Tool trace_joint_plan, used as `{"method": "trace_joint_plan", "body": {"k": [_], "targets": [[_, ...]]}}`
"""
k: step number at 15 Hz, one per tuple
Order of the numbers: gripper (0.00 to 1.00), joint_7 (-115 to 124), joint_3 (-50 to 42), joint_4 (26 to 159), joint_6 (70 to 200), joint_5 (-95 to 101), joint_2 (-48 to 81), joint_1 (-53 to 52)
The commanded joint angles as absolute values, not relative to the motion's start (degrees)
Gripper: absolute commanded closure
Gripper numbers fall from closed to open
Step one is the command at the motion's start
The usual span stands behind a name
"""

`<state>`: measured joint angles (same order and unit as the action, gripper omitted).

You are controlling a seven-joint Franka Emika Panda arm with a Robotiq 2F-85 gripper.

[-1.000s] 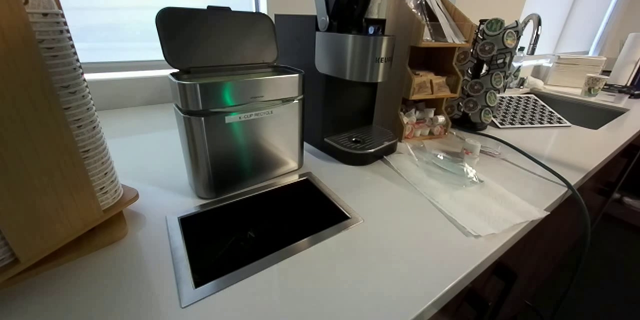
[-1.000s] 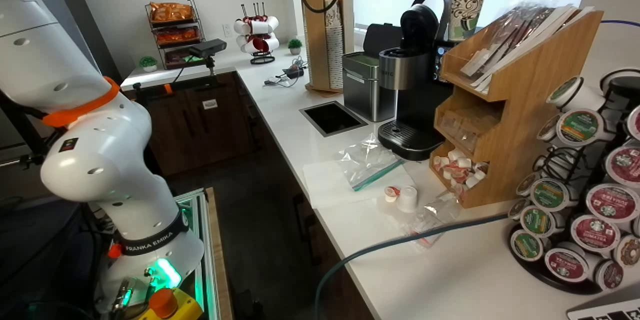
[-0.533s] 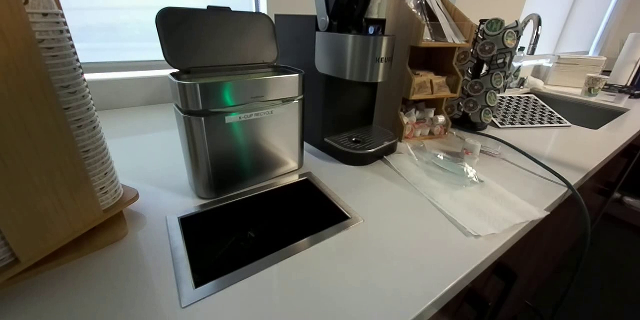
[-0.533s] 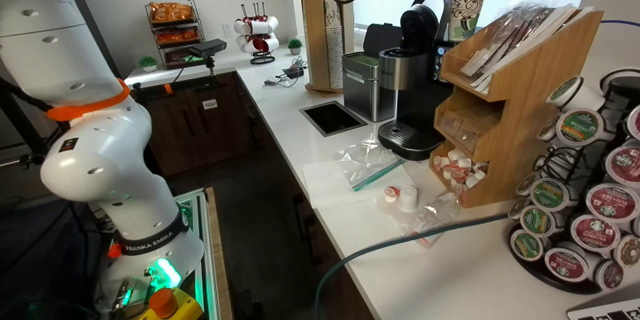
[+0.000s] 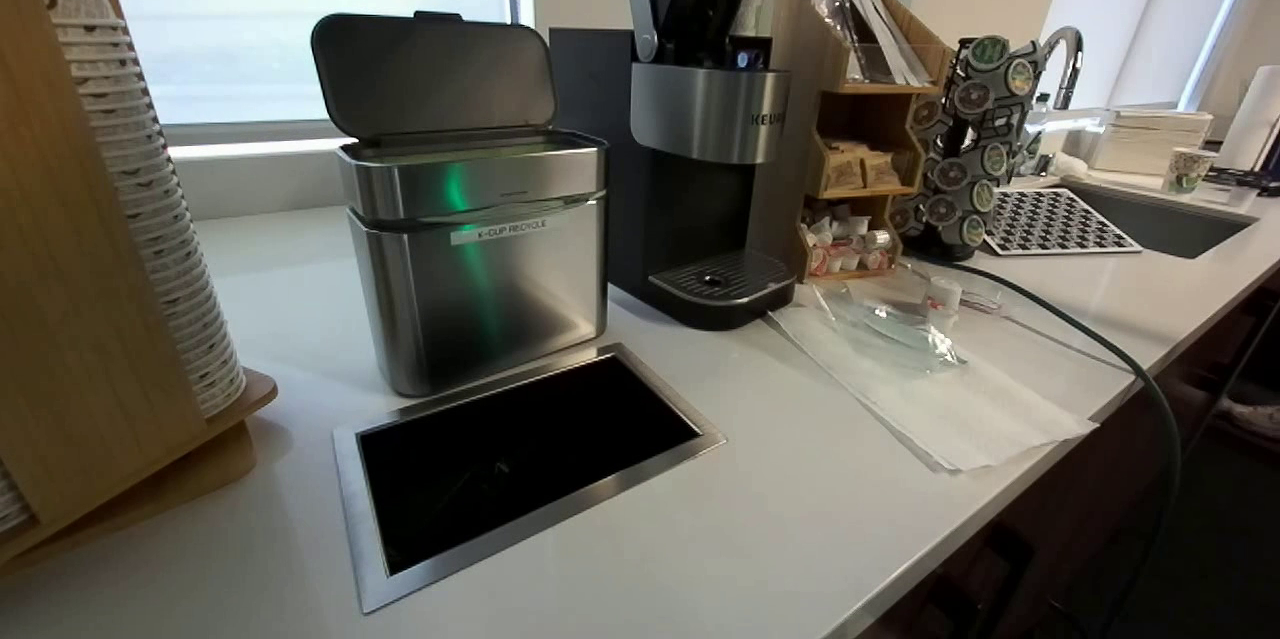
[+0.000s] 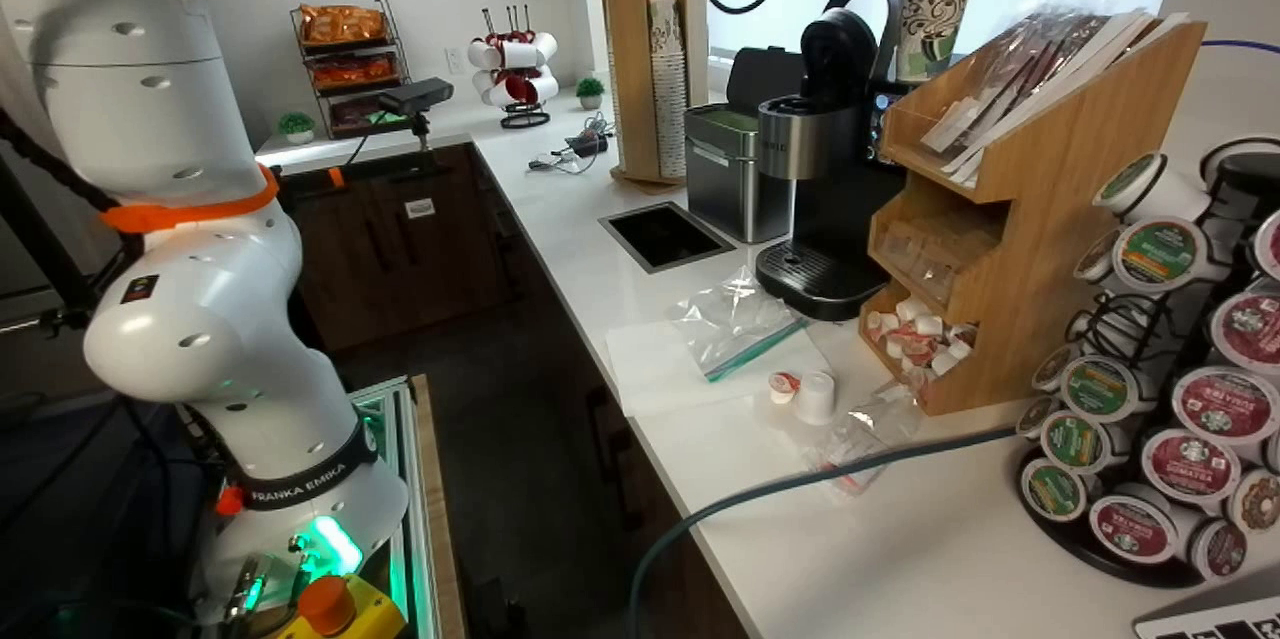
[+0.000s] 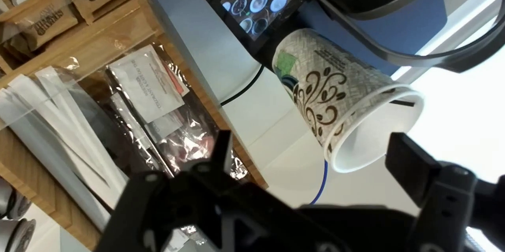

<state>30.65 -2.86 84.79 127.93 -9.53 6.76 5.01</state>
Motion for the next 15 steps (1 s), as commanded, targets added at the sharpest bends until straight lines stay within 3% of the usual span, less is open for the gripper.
{"method": "trace_joint_plan", "body": {"k": [1, 8, 9, 10, 15], "targets": [[0.00, 30.3, -3.5, 79.2, 126.0, -9.0, 11.2, 4.1], [0.00, 30.3, -2.8, 74.2, 126.2, -8.8, 15.9, 4.2], [0.08, 30.4, -2.8, 73.7, 126.1, -8.8, 16.4, 4.1], [0.28, 30.3, -2.7, 73.2, 125.9, -8.8, 16.8, 4.1], [0.67, 30.6, -2.8, 73.4, 125.0, -8.5, 16.8, 4.1]]}}
